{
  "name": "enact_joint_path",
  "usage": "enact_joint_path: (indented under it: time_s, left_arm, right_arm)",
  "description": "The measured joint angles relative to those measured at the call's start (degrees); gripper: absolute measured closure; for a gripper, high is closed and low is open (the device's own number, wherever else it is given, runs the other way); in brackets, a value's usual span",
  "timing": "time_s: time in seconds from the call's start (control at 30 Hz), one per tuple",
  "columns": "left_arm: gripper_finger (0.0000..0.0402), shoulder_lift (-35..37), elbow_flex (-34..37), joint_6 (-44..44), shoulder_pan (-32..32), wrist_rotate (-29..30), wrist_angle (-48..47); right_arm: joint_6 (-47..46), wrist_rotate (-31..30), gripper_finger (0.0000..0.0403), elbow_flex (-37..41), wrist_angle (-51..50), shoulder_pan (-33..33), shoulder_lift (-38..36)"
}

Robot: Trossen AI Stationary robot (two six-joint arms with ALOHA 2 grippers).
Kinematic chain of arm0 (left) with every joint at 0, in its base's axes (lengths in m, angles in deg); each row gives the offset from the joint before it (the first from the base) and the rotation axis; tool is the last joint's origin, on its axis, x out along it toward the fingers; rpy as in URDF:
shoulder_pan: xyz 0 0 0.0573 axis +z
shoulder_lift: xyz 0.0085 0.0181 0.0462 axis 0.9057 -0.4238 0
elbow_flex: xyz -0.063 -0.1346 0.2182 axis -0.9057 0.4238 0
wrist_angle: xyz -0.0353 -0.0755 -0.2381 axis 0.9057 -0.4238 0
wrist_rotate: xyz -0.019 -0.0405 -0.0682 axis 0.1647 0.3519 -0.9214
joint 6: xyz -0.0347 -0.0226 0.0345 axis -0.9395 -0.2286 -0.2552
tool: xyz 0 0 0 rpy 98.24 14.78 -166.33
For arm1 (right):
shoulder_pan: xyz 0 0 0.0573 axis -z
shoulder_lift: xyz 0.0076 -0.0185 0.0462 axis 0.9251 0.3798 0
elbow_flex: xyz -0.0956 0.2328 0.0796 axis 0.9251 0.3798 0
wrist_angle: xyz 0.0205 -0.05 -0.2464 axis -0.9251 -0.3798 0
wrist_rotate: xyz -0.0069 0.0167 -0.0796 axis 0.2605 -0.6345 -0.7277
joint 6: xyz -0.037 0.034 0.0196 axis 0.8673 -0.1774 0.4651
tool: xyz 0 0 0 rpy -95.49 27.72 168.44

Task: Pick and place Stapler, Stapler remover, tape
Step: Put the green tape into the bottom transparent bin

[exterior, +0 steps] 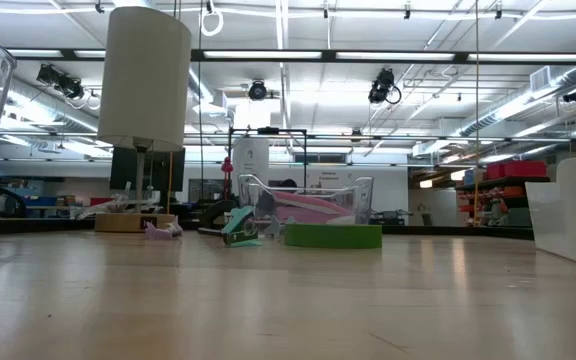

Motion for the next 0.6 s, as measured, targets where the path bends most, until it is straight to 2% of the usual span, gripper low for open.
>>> enact_joint_path:
  time_s: [0.33,0.6]
  left_arm:
    - [0.0095,-0.5,0.0,0.0,0.0,-0.4,5.1]
    - [0.0095,-0.6,0.0,0.2,-0.3,-0.4,5.4]
  right_arm:
    - [1.5,-0.5,0.0325,0.0,-0.3,0.0,0.0]
    - [2.5,-1.9,0.0325,0.0,-0.7,0.0,0.0]
